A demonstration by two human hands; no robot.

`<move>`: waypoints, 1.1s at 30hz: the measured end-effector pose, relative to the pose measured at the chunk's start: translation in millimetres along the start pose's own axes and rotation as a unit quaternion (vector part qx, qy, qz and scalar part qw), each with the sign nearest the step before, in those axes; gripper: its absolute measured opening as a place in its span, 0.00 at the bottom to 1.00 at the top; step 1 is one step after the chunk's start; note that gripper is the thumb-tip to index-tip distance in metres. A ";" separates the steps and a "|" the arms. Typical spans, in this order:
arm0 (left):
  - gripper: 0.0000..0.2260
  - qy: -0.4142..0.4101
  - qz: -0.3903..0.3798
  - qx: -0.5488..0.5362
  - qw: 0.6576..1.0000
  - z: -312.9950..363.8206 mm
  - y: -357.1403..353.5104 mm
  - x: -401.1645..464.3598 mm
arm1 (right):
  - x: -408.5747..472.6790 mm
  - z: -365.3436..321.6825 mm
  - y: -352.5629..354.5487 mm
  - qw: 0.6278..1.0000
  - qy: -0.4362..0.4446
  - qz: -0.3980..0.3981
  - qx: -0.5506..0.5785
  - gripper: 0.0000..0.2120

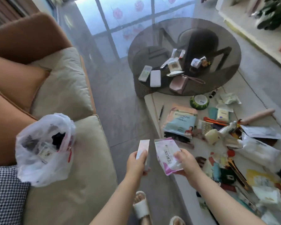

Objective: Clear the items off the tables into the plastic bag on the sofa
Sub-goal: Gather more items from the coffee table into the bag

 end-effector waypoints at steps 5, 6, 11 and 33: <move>0.08 0.008 0.040 -0.090 0.995 2.0 95.0 4.3 | 9.7 -20.0 -94.2 0.997 0.007 -0.057 -0.052 0.10; 0.06 0.011 0.051 -0.109 0.993 2.3 113.3 5.7 | 12.3 -24.2 -113.5 0.996 0.011 -0.066 -0.060 0.10; 0.07 0.016 0.102 -0.206 0.973 4.8 204.7 7.2 | 30.5 -37.2 -209.8 0.990 0.019 -0.105 -0.087 0.10; 0.09 0.026 0.269 -0.283 0.920 -41.9 449.8 141.9 | 176.2 -38.2 -541.6 0.951 -0.073 -0.203 -0.220 0.18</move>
Point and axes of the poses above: each hand's wrist, its own x-axis towards the middle knuckle, its own y-axis out of the back of the hand, z = x × y, the point moved 3 cm from there along x, towards the middle knuckle, and after that the axes turned 7 degrees about -z, right-handed, at the moved point
